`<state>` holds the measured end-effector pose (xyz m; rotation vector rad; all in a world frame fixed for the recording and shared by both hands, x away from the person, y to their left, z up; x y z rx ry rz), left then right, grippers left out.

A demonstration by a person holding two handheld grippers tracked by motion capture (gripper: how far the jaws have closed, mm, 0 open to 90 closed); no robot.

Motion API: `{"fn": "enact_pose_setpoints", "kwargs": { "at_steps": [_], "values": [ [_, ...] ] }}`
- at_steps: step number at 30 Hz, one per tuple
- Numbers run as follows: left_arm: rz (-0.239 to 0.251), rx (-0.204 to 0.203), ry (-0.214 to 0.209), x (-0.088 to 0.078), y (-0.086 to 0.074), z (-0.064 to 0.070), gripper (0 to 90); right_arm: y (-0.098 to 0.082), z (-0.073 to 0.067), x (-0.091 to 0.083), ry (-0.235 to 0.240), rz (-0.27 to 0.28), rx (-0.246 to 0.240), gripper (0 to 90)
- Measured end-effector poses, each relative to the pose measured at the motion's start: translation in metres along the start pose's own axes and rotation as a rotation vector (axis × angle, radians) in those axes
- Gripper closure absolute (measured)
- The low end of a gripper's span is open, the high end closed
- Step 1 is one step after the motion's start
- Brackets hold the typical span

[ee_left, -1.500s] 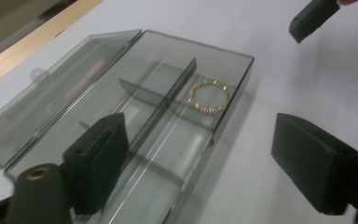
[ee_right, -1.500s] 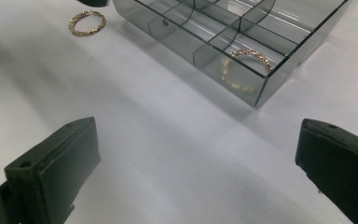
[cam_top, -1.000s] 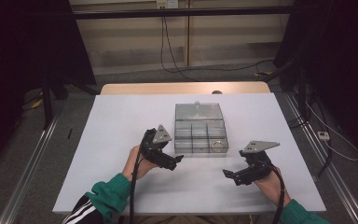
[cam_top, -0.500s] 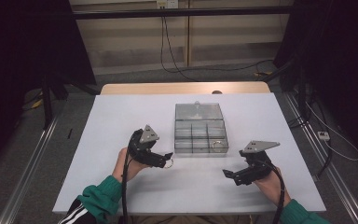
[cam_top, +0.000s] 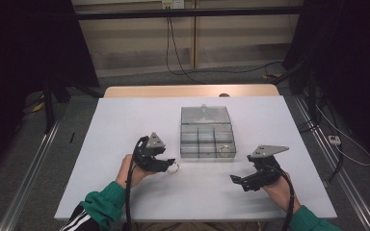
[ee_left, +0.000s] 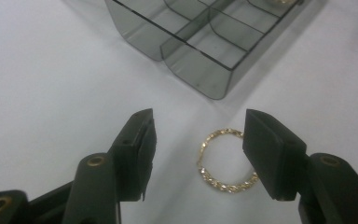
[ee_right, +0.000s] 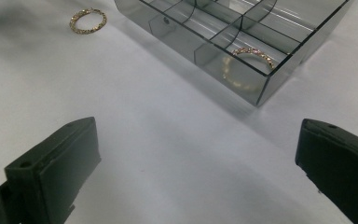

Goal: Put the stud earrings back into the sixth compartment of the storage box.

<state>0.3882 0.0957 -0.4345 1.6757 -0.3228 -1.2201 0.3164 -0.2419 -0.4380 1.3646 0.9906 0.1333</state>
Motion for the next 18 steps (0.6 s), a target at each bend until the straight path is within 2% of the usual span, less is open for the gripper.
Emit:
{"fn": "enact_pose_setpoints", "kwargs": {
  "at_steps": [1, 4, 11, 12, 13, 16, 17, 18],
  "values": [
    [0.0, -0.005, -0.018, 0.0, -0.001, 0.002, 45.2, 0.0, 0.0, 0.0, 0.0, -0.001, 0.001, 0.0],
    [-0.02, 0.018, -0.048, 0.001, -0.004, 0.007, 47.8, 0.0, 0.0, 0.0, 0.0, 0.0, 0.001, 0.0],
    [-0.066, 0.024, -0.122, 0.006, -0.011, 0.013, 57.8, 0.0, 0.0, 0.0, -0.001, -0.001, -0.001, 0.0],
    [-0.066, 0.012, -0.124, 0.007, -0.012, 0.015, 59.0, 0.0, 0.0, 0.0, -0.001, -0.001, 0.0, 0.0],
    [-0.08, 0.035, -0.136, 0.007, -0.012, 0.015, 60.3, 0.0, 0.0, 0.0, -0.001, -0.001, 0.0, 0.0],
    [-0.103, 0.05, -0.161, 0.01, -0.015, 0.017, 65.8, 0.0, 0.0, 0.0, -0.001, -0.001, 0.0, 0.0],
    [-0.122, 0.072, -0.17, 0.01, -0.015, 0.016, 67.5, 0.0, 0.0, 0.0, -0.001, -0.002, 0.0, 0.0],
    [-0.127, 0.075, -0.172, 0.011, -0.016, 0.016, 69.8, 0.0, 0.0, 0.0, -0.001, -0.001, -0.001, 0.0]
  ]
}}
Point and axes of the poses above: each handheld gripper's, and its own axes: x roughly forward along the jaws, y roughly out of its top, z roughly to its right, the point moved 2 cm from there along x, roughly forward along the jaws, and after that the axes turned 11 degrees about z, right-handed, at the moved point
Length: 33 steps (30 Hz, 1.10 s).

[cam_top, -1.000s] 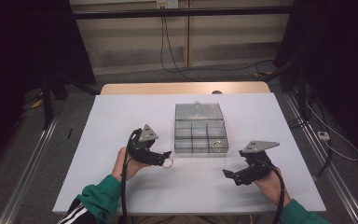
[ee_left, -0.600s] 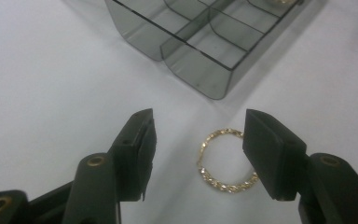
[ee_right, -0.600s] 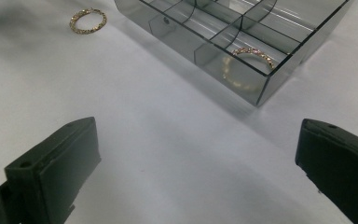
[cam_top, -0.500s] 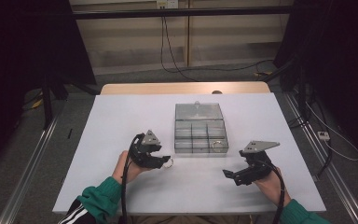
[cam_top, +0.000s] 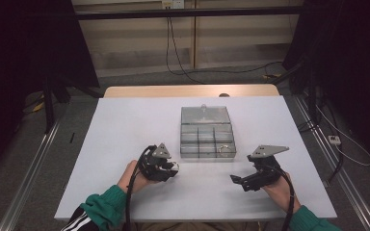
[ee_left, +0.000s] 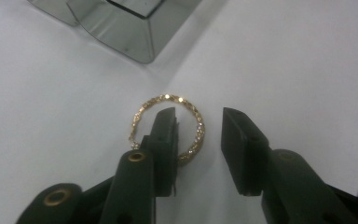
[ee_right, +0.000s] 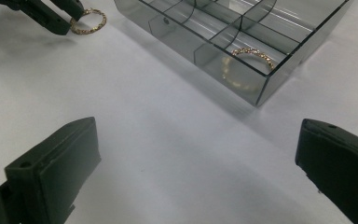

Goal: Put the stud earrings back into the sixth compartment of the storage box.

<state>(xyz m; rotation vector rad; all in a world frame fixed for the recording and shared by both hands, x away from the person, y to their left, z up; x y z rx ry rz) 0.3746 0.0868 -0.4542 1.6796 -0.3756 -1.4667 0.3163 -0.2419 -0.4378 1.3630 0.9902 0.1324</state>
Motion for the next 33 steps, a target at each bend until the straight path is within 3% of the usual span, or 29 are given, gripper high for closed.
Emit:
{"fn": "enact_pose_setpoints", "kwargs": {
  "at_steps": [7, 11, 14, 18, 33],
  "values": [
    [0.003, 0.021, -0.017, 0.0013, -0.0013, 0.0004, 77.7, 0.0002, -0.0001, -0.0001, 0.0, 0.0, 0.0, 0.0],
    [0.026, -0.008, -0.031, 0.002, -0.0025, 0.0, 81.1, 0.0004, -0.0006, -0.0003, 0.0, 0.001, -0.003, 0.0],
    [0.026, -0.009, -0.044, 0.002, -0.0028, 0.0002, 86.4, 0.0004, -0.0007, -0.0001, 0.0, 0.001, -0.003, 0.0],
    [0.029, -0.01, -0.054, 0.0016, -0.003, -0.0011, 87.0, 0.0005, -0.0009, 0.0, 0.0, 0.001, -0.003, 0.0],
    [0.068, 0.0, -0.015, -0.0075, 0.0047, -0.0007, 87.2, 0.0009, -0.0003, -0.0013, 0.0, 0.005, -0.003, 0.0]
  ]
}}
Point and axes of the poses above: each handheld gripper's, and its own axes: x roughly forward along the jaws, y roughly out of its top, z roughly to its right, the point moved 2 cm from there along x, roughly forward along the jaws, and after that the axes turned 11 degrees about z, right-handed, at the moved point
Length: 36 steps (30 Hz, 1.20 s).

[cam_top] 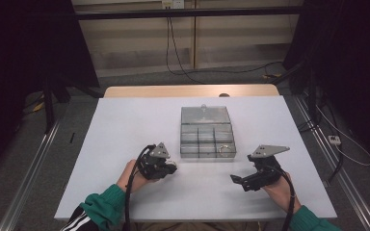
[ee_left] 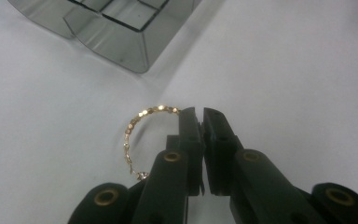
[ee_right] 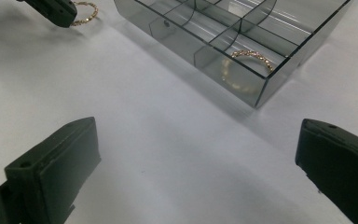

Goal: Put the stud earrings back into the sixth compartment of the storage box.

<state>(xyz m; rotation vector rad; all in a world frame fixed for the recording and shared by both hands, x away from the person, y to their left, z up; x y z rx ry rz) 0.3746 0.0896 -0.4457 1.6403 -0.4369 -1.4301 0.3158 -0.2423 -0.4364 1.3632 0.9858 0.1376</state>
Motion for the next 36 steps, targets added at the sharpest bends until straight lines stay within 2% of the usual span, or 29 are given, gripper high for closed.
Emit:
{"fn": "enact_pose_setpoints", "kwargs": {
  "at_steps": [13, 18, 28, 35, 36],
  "values": [
    [0.054, 0.001, 0.03, -0.006, 0.012, 0.002, 87.2, 0.0, 0.0, 0.0, -0.003, 0.002, -0.001, 0.0],
    [0.075, 0.017, 0.035, -0.007, 0.021, 0.004, 87.2, 0.0, 0.0, 0.0, -0.004, 0.0, -0.004, 0.0],
    [0.109, 0.023, 0.042, -0.001, 0.035, 0.007, 87.2, 0.001, 0.0, 0.0, -0.004, 0.005, -0.004, 0.0],
    [0.124, 0.043, 0.044, 0.002, 0.046, 0.007, 87.2, 0.001, 0.0, 0.001, -0.003, 0.004, -0.003, 0.0],
    [0.134, 0.035, 0.046, 0.002, 0.047, 0.008, 87.2, 0.001, 0.0, 0.001, -0.004, 0.003, -0.005, 0.0]
  ]
}}
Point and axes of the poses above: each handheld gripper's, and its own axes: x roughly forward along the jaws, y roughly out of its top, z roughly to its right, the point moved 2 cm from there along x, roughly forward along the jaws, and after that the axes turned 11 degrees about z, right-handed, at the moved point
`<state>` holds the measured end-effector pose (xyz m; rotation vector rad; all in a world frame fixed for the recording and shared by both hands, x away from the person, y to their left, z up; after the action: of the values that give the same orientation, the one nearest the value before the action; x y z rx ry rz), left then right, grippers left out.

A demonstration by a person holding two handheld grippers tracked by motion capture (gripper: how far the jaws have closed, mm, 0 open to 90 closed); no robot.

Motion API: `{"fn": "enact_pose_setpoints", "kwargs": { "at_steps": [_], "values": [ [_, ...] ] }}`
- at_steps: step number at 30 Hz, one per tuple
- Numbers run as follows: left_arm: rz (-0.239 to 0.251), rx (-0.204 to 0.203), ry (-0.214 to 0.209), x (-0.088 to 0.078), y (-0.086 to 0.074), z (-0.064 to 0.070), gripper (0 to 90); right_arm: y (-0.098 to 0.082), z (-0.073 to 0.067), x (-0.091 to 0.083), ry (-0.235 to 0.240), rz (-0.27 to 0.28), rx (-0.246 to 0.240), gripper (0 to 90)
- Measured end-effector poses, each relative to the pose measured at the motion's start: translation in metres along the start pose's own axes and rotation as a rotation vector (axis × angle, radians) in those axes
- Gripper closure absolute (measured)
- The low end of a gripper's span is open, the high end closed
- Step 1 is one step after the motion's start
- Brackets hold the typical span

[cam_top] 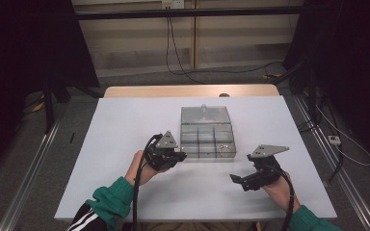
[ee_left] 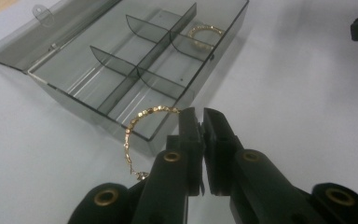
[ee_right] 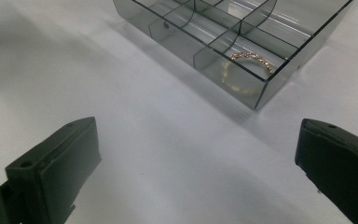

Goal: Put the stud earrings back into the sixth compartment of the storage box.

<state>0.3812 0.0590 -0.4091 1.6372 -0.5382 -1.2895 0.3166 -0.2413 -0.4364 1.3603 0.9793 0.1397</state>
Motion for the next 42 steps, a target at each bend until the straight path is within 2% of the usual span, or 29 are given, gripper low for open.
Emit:
{"fn": "enact_pose_setpoints", "kwargs": {
  "at_steps": [3, 21, 42],
  "values": [
    [0.007, -0.007, 0.001, 0.005, 0.005, 0.0, 87.1, 0.001, 0.001, -0.001, -0.004, 0.005, -0.003, 0.0],
    [0.021, 0.053, -0.008, 0.033, 0.033, -0.001, 87.2, 0.002, 0.0, 0.001, 0.005, 0.005, -0.007, 0.0],
    [0.04, 0.093, -0.012, 0.067, 0.055, 0.001, 87.2, 0.0, 0.0, 0.0, -0.001, 0.003, -0.008, 0.0]
  ]
}}
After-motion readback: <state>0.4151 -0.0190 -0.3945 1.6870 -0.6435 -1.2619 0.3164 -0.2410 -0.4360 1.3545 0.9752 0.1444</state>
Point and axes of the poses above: each handheld gripper's, and its own axes: x roughly forward along the jaws, y roughly out of its top, z roughly to its right, the point moved 2 cm from there along x, roughly forward along the jaws, and after that the axes turned 11 degrees about z, right-handed, at the moved point
